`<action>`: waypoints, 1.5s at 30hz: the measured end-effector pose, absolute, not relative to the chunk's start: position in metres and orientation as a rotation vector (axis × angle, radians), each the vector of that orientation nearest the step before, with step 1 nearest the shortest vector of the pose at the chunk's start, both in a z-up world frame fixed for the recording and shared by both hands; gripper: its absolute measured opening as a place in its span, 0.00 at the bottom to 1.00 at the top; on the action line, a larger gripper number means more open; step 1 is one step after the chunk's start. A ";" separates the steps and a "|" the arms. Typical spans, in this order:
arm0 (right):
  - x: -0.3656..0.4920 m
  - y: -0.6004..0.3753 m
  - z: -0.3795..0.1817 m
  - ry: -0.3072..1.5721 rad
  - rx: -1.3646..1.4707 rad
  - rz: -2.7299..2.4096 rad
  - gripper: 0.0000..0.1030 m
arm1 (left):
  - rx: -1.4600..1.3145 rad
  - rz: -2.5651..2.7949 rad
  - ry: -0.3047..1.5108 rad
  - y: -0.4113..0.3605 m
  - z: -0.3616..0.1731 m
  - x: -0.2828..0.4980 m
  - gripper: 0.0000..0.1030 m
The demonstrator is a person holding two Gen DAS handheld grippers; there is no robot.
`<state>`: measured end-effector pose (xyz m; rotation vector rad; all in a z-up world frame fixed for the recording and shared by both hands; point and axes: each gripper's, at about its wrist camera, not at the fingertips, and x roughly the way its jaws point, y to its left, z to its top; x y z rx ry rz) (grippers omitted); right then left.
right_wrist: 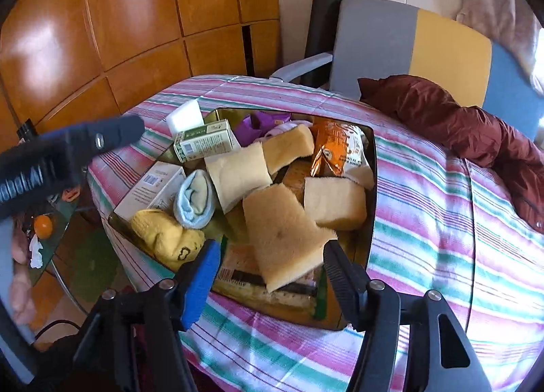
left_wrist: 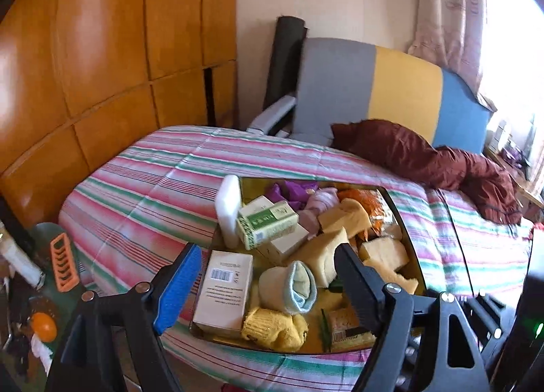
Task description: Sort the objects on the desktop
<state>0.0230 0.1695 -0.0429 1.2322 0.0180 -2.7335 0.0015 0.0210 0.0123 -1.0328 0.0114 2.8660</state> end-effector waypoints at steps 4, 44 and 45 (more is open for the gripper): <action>0.030 0.166 -0.044 0.031 1.216 -2.740 0.67 | -0.980 2.952 0.041 0.024 0.024 0.010 0.79; 0.021 0.181 -0.038 0.107 1.199 -2.931 0.74 | -1.111 2.792 0.004 0.031 -0.013 0.004 0.54; 0.021 0.180 -0.037 0.110 1.196 -2.932 0.74 | -1.116 2.789 0.001 0.030 -0.014 0.004 0.54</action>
